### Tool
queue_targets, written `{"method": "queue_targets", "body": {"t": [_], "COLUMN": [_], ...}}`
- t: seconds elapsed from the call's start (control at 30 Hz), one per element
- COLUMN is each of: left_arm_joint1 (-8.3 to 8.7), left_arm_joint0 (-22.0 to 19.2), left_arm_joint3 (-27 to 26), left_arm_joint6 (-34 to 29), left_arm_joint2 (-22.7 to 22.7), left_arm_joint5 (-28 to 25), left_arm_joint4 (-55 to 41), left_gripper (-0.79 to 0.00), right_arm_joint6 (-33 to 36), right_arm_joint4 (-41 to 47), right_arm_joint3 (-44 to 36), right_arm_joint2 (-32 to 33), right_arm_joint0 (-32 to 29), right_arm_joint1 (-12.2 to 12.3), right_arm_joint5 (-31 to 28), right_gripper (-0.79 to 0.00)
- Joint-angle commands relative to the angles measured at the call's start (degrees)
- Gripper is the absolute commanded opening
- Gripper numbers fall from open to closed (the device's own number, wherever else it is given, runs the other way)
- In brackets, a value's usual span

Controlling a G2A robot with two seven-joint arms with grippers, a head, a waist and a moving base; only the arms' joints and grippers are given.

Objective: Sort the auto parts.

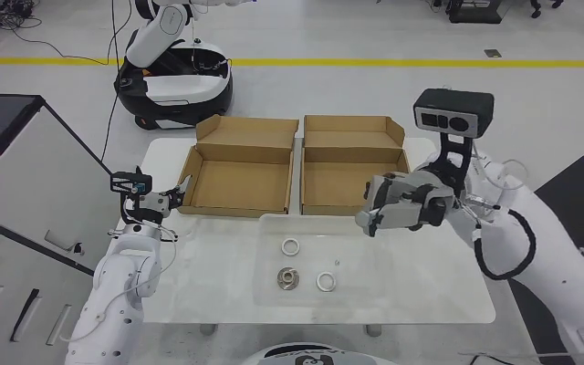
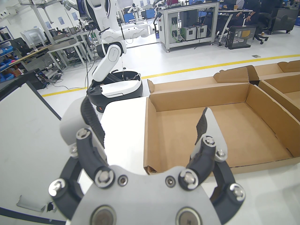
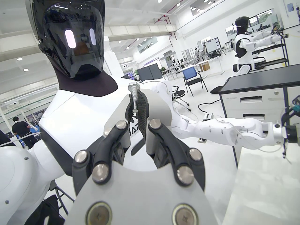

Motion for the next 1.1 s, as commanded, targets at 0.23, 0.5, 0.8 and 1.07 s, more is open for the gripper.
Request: {"method": "queue_targets", "body": {"t": [0.23, 0.5, 0.8, 1.07], "left_arm_joint1": [0.0, 0.0, 0.0, 0.0], "left_arm_joint0": [0.0, 0.0, 0.0, 0.0], "left_arm_joint3": [0.0, 0.0, 0.0, 0.0], "left_arm_joint6": [0.0, 0.0, 0.0, 0.0], "left_arm_joint2": [0.0, 0.0, 0.0, 0.0], "left_arm_joint5": [0.0, 0.0, 0.0, 0.0], "left_arm_joint4": [0.0, 0.0, 0.0, 0.0], "left_gripper": [0.0, 0.0, 0.0, 0.0], "right_arm_joint6": [0.1, 1.7, 1.7, -1.16], "right_arm_joint4": [8.07, 12.13, 12.13, 14.66], "right_arm_joint3": [-3.11, -4.33, -4.33, -6.43], "right_arm_joint2": [1.5, 2.43, 2.43, 3.52], "right_arm_joint0": [-2.76, -4.37, -4.37, -8.74], "right_arm_joint1": [-1.84, -3.45, -3.45, -4.62], "right_arm_joint5": [0.09, 1.69, 1.69, 2.81], "right_gripper": [-0.785, -0.785, -0.785, -0.785]}}
